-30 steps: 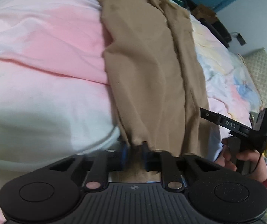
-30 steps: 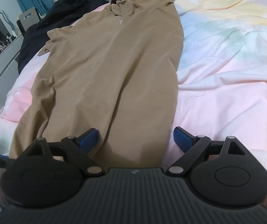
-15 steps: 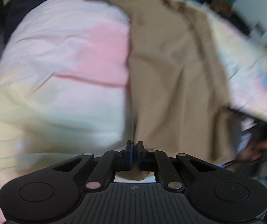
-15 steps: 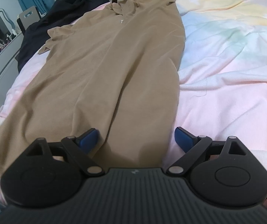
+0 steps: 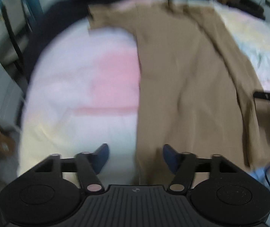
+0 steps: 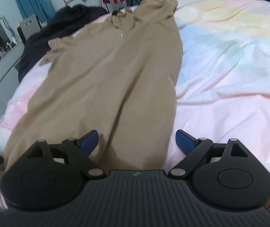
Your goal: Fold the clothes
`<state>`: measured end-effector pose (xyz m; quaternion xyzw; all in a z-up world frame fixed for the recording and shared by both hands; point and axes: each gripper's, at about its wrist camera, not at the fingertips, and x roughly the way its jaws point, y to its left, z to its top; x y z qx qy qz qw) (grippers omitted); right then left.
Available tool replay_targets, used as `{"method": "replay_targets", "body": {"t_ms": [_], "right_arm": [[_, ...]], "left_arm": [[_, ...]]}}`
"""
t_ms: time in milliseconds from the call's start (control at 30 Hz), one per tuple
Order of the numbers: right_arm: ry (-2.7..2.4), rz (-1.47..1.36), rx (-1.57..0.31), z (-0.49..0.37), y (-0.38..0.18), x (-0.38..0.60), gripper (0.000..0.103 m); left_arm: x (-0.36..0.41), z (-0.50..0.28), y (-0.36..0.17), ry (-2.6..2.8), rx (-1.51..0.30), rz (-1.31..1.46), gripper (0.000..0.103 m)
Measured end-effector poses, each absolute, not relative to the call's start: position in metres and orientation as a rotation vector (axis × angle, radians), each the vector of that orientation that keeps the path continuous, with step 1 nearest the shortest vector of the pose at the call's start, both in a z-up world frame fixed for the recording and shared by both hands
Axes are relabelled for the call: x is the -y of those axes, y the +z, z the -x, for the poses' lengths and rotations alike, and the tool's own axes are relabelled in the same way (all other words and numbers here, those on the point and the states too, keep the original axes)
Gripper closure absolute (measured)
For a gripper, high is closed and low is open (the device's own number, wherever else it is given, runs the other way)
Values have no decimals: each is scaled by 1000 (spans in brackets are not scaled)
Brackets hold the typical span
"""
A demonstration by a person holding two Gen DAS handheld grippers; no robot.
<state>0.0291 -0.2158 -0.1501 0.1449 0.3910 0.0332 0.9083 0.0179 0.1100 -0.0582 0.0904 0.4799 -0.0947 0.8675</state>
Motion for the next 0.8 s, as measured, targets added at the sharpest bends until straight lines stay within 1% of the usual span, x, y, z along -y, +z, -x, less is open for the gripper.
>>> {"method": "replay_targets", "body": {"t_ms": [33, 67, 133, 200, 300, 333, 367, 567, 667, 800], "right_arm": [[69, -301, -788, -28, -146, 216, 13], [68, -297, -768, -26, -143, 216, 13], [72, -281, -710, -21, -134, 215, 13], [78, -271, -655, -16, -126, 215, 13], [88, -270, -577, -9, -115, 217, 13], [91, -272, -551, -7, -111, 217, 13], [91, -272, -526, -5, -108, 219, 13], [36, -234, -362, 3, -81, 232, 13], [69, -194, -348, -17, -64, 232, 13], [180, -161, -362, -72, -48, 210, 13]], "left_arm": [[-107, -16, -53, -185, -952, -190, 32], [-103, -16, -50, -172, -917, -183, 26], [-91, -20, -41, -141, -839, -180, 22], [-73, -24, -32, -140, -768, -176, 21], [-46, -29, -18, -167, -681, -158, 9], [-37, -29, -13, -176, -653, -141, 3], [-30, -32, -9, -179, -629, -117, 1], [4, -47, -5, -211, -550, 20, 1], [4, -47, -13, -178, -521, -17, 1], [-30, -44, -17, -138, -514, 18, 1]]}}
